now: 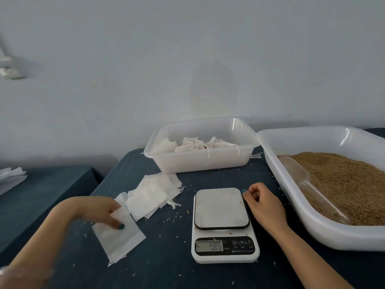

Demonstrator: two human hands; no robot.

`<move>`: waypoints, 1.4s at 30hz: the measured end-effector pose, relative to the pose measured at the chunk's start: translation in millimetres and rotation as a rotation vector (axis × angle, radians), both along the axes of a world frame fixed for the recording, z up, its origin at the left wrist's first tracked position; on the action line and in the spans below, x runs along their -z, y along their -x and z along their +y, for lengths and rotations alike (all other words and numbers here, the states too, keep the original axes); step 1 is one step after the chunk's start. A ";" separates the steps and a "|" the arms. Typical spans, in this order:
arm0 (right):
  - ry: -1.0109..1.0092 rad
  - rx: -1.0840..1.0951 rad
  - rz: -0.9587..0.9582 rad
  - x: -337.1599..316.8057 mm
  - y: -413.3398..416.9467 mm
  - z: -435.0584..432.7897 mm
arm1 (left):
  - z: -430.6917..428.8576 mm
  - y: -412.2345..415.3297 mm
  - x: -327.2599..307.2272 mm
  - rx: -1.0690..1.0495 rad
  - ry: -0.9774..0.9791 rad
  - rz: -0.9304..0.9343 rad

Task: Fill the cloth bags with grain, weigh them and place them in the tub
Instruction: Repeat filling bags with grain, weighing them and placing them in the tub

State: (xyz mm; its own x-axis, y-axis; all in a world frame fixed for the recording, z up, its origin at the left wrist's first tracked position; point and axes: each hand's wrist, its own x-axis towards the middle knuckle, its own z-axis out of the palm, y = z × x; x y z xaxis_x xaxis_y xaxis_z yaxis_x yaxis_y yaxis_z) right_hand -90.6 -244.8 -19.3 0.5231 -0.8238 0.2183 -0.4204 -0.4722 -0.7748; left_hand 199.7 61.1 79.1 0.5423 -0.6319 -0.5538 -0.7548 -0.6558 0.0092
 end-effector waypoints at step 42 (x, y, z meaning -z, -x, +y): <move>-0.266 -0.269 -0.628 -19.5 1.3 5.6 | -168.2 150.1 42.6 0.109 1.418 0.347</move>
State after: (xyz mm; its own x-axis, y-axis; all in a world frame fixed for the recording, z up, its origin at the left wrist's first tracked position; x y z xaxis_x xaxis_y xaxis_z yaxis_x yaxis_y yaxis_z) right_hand -91.9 -239.2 0.2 0.5569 -0.7514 0.3540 0.2450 -0.2586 -0.9344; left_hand 49.6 -107.1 36.5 0.4287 -0.7753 0.4638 -0.6245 0.1167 0.7722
